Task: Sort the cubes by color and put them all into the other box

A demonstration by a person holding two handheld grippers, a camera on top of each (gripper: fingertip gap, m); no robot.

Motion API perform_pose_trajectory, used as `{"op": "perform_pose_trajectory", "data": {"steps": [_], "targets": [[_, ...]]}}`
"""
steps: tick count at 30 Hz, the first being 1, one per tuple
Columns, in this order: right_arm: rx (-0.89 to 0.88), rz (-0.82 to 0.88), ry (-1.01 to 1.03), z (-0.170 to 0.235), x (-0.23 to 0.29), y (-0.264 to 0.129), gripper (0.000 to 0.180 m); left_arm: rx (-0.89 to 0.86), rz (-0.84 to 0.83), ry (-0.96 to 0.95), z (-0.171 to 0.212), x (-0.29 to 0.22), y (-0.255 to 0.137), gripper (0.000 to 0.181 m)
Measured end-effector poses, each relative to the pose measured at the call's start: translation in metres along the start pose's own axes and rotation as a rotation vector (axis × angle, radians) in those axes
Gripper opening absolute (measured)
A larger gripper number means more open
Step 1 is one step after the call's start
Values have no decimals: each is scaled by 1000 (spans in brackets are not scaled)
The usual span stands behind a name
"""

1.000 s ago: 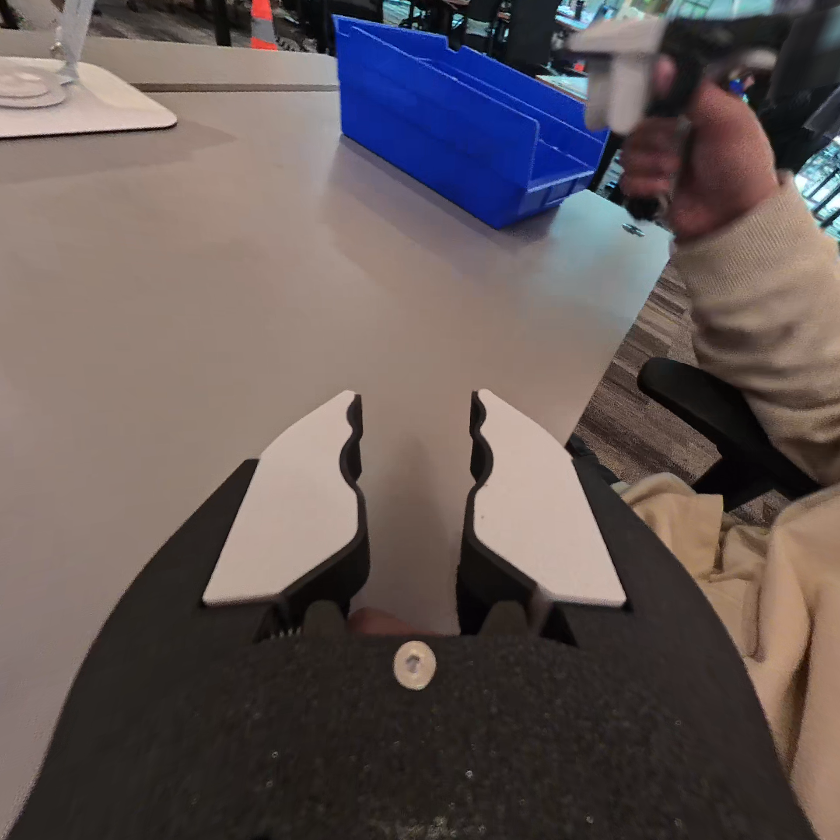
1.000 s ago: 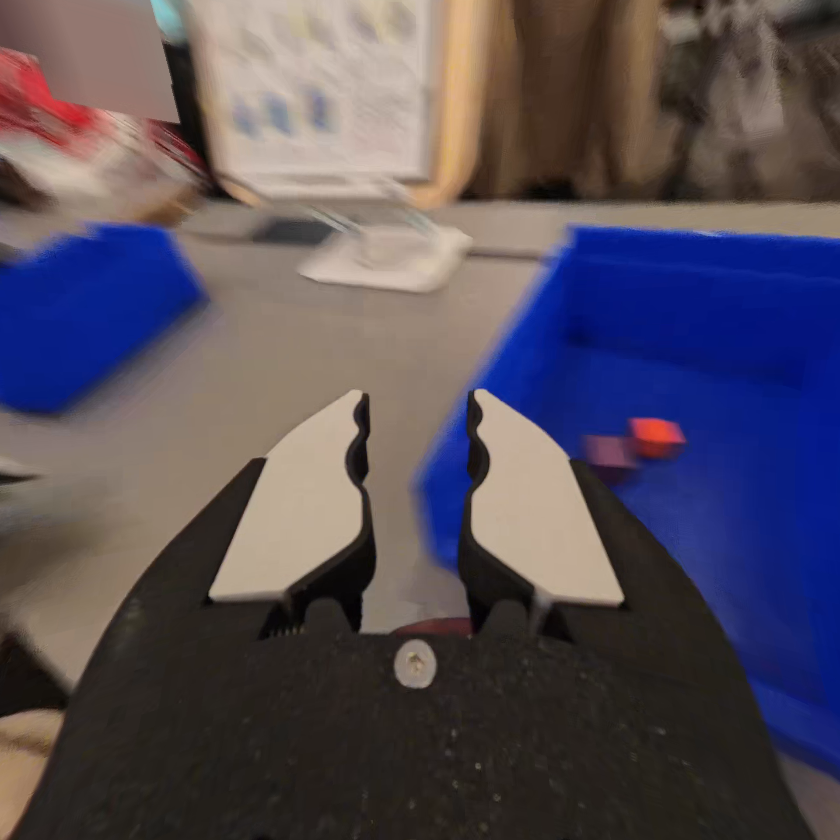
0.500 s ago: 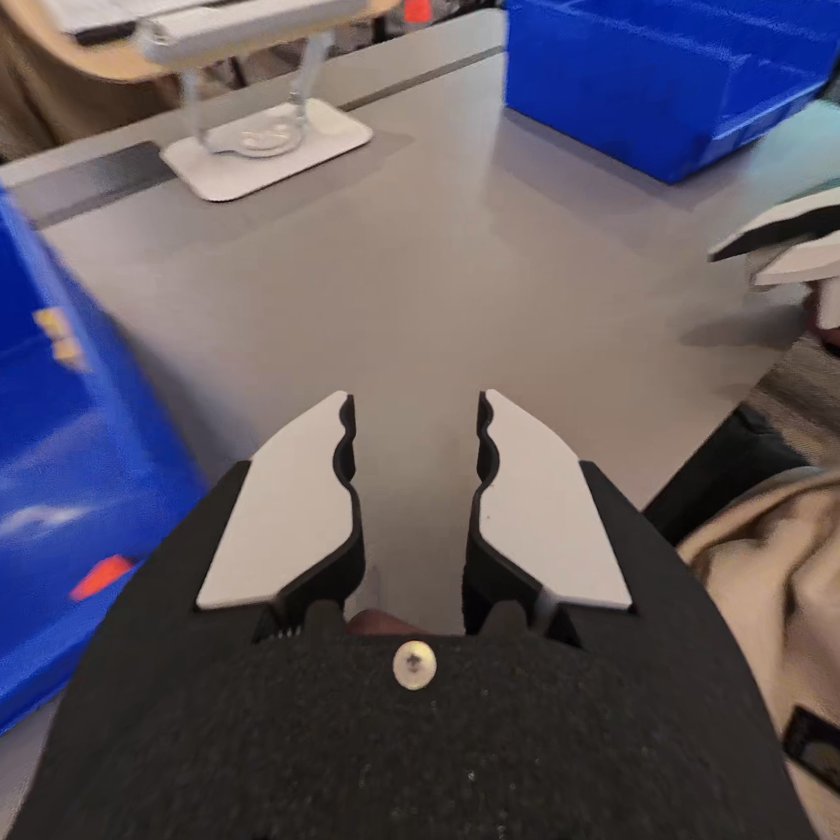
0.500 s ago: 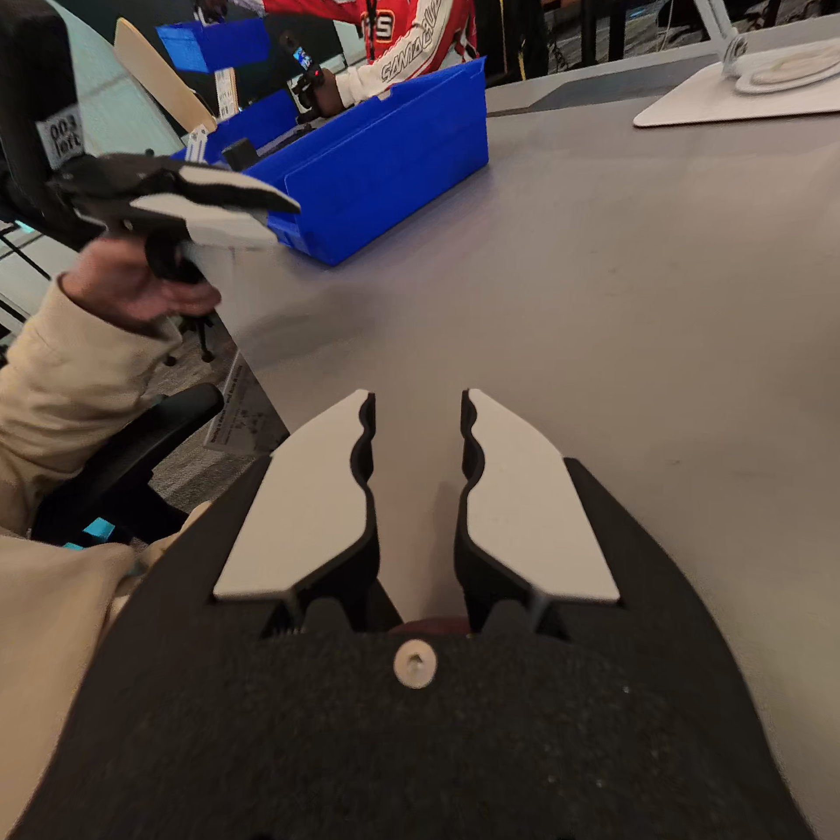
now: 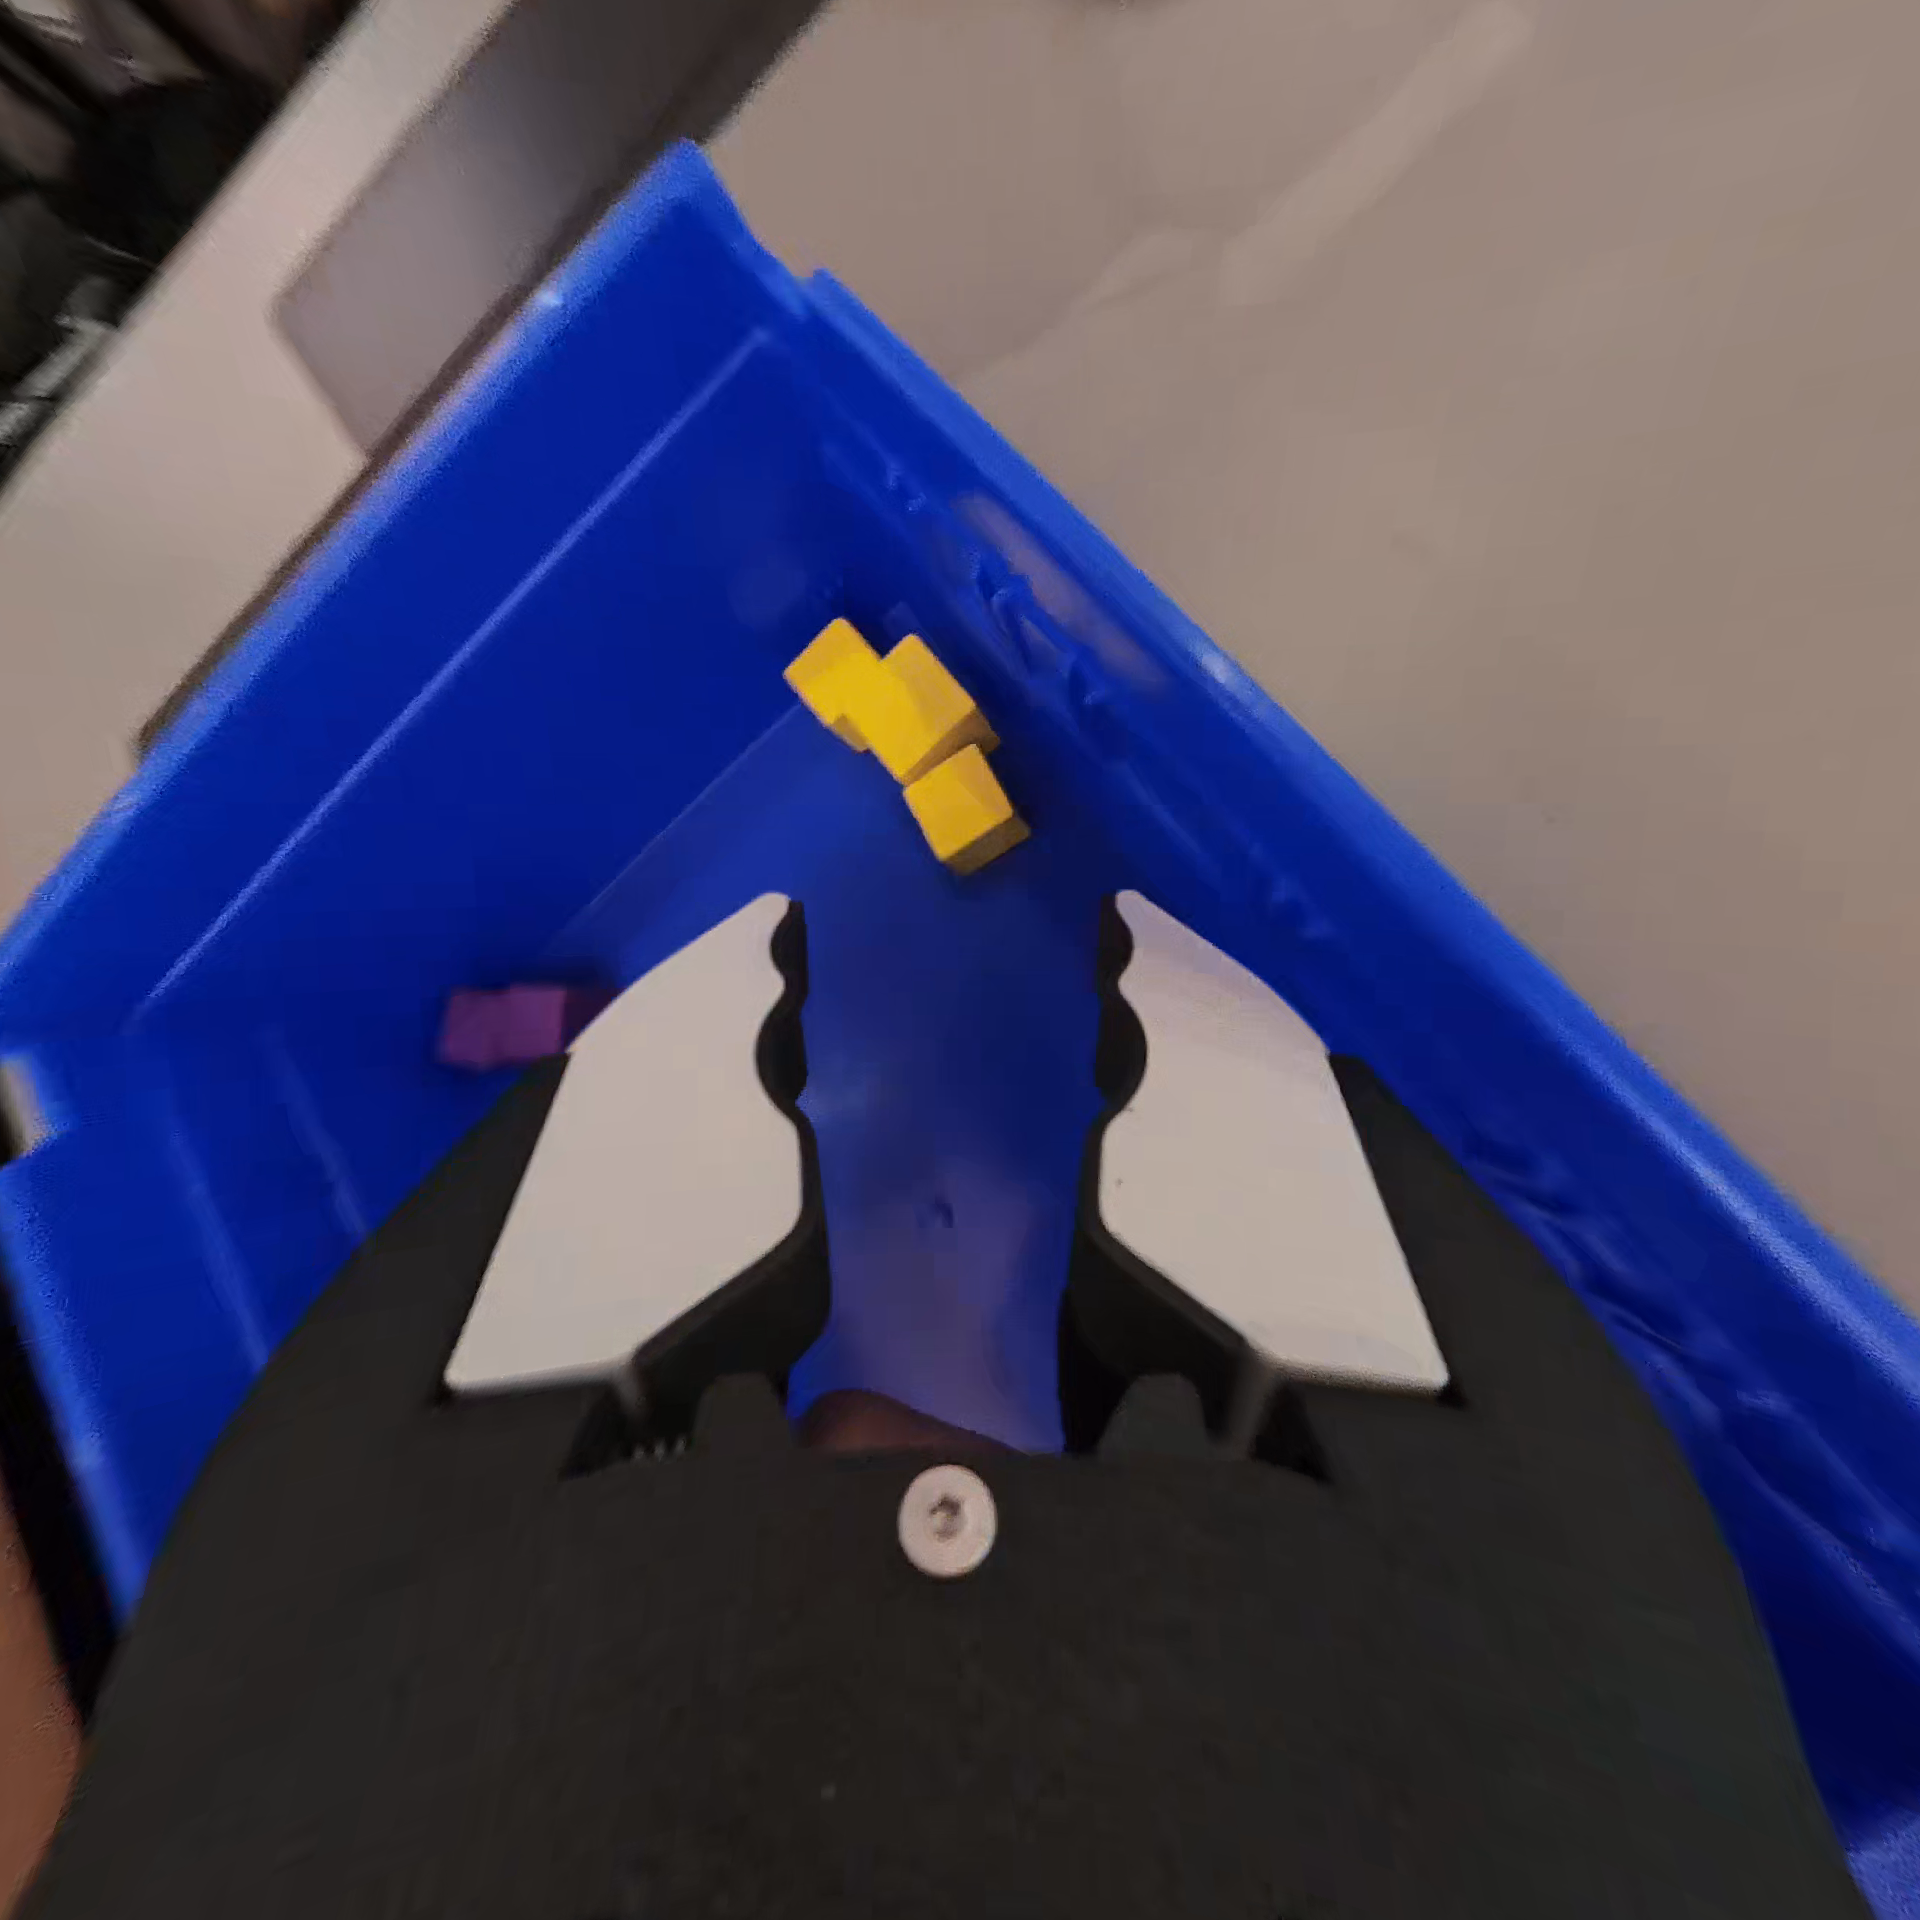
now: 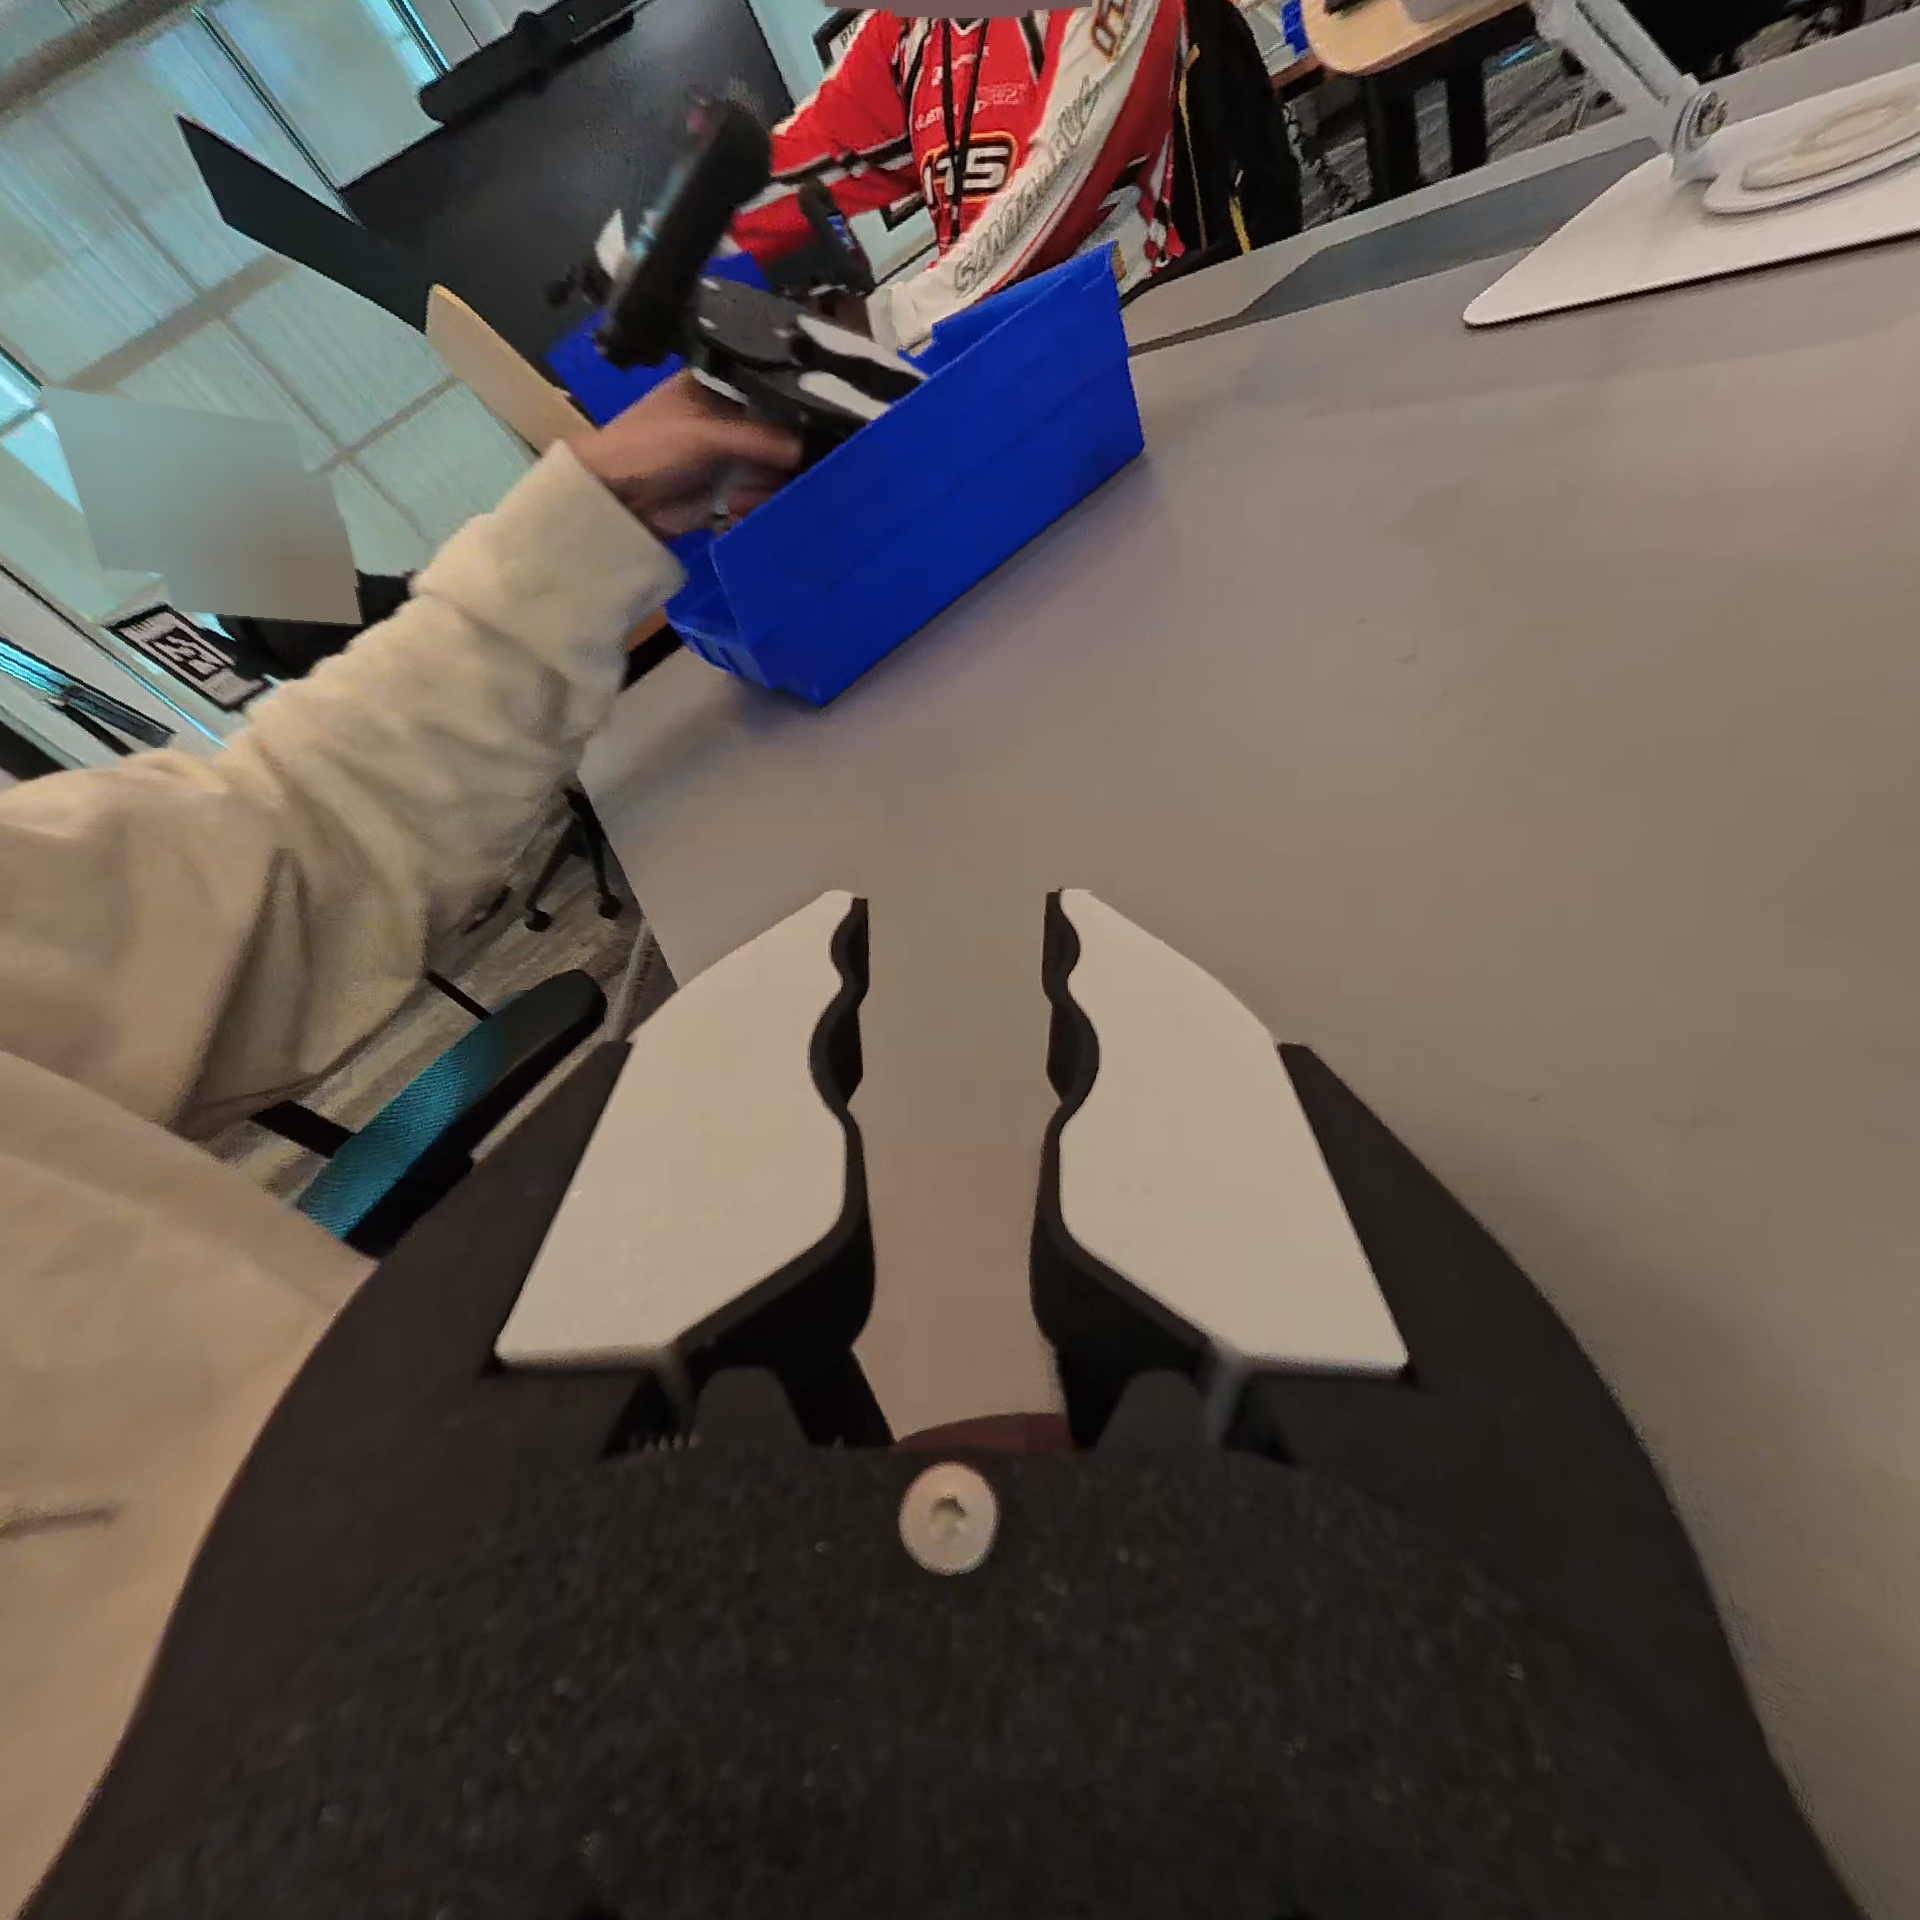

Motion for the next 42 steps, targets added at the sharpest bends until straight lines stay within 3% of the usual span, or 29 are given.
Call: {"op": "perform_pose_trajectory", "data": {"steps": [3,7,9,10,14,20,27,34,39,42], "targets": [[-30,-35,81,-5,-4,-1,31,45,111,-20,-2,0,30,55],[-40,-54,146,-8,-9,-1,31,131,108,-63,6,9,61,57],[-36,-51,147,-7,-9,0,31,94,118,-120,2,13,69,48],[-33,-52,143,-7,-9,1,31,95,123,-149,2,15,72,27],[-6,-73,135,-5,-6,5,31,129,144,-200,8,16,67,24],[-10,-117,148,-5,-4,4,30,-36,191,-220,18,5,15,24],[-16,-134,175,-12,-3,10,36,-503,306,-67,-1,-65,-104,23],[117,-679,584,-53,59,73,45,-679,446,300,-66,-194,-167,23],[153,-1059,1010,-69,78,110,47,-687,520,507,-108,-268,-168,23],[124,-1125,1046,-69,78,107,48,-676,530,572,-121,-292,-159,23]]}}
Point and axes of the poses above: each gripper's, where its closed fingertips meet, y out along the fingers, z out of its underside, x = y × z across the jaws, the point moved 3 cm from there along -y, back along the fingers, and after that the axes turned 3 degrees about z, right-handed, at the moved point
